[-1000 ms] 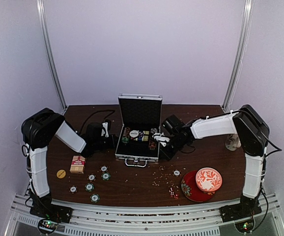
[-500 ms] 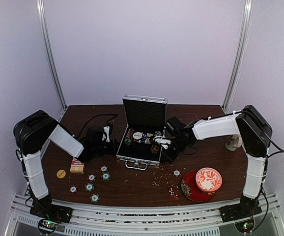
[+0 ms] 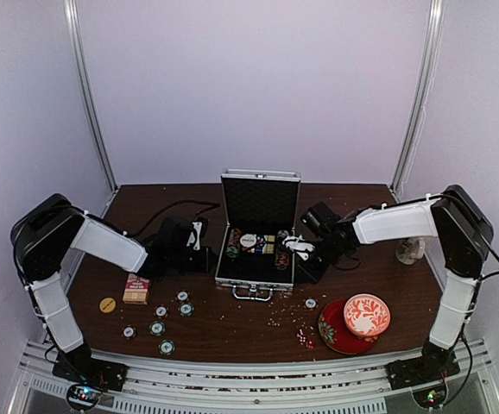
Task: Pack up texas hold em set
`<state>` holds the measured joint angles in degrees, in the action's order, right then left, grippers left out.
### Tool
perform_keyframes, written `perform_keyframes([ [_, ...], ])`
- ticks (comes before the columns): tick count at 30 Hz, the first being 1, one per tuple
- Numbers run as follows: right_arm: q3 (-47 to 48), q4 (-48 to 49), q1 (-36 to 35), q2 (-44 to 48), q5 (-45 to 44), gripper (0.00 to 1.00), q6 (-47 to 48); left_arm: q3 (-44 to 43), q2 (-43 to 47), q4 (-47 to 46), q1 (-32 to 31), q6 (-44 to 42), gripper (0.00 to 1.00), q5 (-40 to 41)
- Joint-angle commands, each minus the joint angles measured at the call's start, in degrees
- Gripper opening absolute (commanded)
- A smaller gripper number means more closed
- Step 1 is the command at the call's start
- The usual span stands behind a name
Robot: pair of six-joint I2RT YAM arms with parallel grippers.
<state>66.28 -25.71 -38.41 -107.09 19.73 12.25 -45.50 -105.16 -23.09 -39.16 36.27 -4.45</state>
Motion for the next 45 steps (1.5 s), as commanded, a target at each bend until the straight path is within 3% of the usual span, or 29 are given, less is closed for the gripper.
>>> perform_keyframes([
  [1, -3.1, -0.5, 1.9, 8.2, 0.4, 0.23, 4.0, -8.1, 10.5, 18.3, -1.6, -0.6, 0.29, 3.7],
  [4, -6.2, -0.6, 2.9, 13.3, -0.2, 0.37, 5.1, -12.6, 16.3, 34.5, -1.6, 0.0, 0.65, 9.7],
  [6, -7.5, -0.9, 4.0, 16.6, 0.3, 0.44, 5.2, -17.0, 18.9, 47.2, -1.5, 0.0, 0.76, 13.7],
  [11, -8.8, -0.4, 7.0, 22.4, 1.4, 0.71, 4.3, -23.8, 19.8, 69.2, 0.6, -0.9, 0.90, 17.1],
  [14, -10.8, 1.8, 9.5, 25.2, 4.1, 0.90, 2.9, -23.0, 19.3, 76.4, 3.6, -2.5, 0.92, 16.2],
  [16, -11.9, 2.7, 10.5, 26.7, 3.3, 0.96, 4.0, -20.8, 19.3, 78.5, 6.4, -3.5, 0.97, 13.3],
  [22, -13.4, 3.7, 13.0, 28.7, 5.1, 0.96, 4.1, -16.6, 19.0, 78.2, 10.9, -6.4, 0.98, 9.9],
  [35, -14.1, 3.0, 13.0, 28.3, 6.0, 0.93, 7.2, -12.6, 13.1, 76.2, 15.5, -8.7, 0.98, 13.2],
  [45, -13.8, 2.5, 13.0, 26.7, 6.6, 0.91, 7.8, -10.0, 10.0, 71.4, 18.5, -11.6, 0.94, 8.8],
])
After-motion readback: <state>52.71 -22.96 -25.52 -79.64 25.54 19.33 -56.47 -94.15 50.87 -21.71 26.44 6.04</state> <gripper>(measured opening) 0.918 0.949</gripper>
